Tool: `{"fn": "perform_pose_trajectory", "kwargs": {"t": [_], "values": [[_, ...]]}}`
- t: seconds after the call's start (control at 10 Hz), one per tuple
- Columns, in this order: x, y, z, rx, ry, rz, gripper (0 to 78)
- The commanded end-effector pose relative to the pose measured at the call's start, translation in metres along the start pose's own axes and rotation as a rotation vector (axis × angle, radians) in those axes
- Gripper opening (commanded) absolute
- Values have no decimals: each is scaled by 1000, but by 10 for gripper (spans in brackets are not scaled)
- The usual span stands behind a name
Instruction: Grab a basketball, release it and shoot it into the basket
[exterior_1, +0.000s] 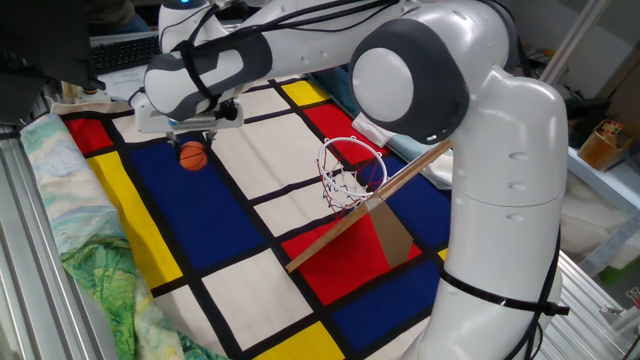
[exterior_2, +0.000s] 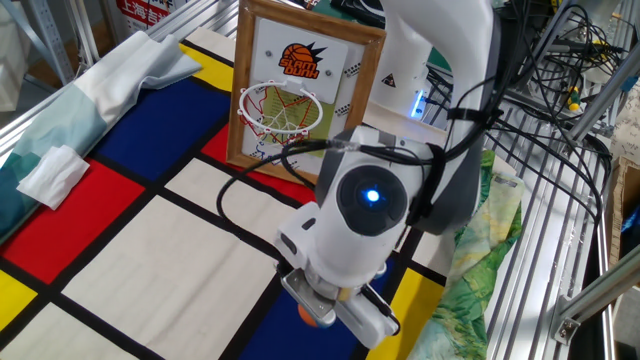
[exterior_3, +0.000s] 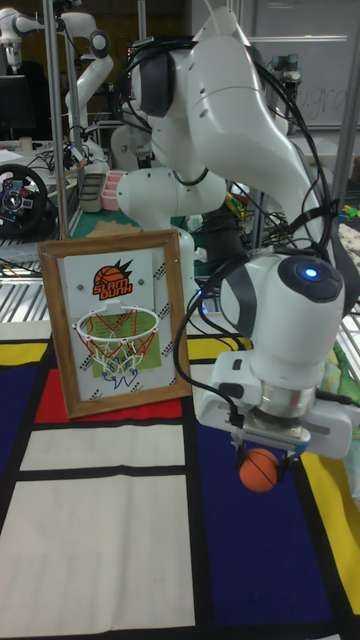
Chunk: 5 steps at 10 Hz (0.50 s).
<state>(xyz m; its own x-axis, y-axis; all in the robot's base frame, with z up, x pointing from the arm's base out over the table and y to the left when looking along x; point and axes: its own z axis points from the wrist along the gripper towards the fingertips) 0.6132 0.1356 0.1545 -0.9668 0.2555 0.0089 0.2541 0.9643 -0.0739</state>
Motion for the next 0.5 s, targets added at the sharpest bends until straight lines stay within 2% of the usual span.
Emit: {"fn": "perform_pose_trajectory", "kwargs": {"t": [0.1, 0.4, 0.5], "values": [[0, -2, -3, -5, -12, 13, 13], [0, -2, -3, -3, 1, 3, 13], [0, -2, -3, -1, 16, 16, 13]]}}
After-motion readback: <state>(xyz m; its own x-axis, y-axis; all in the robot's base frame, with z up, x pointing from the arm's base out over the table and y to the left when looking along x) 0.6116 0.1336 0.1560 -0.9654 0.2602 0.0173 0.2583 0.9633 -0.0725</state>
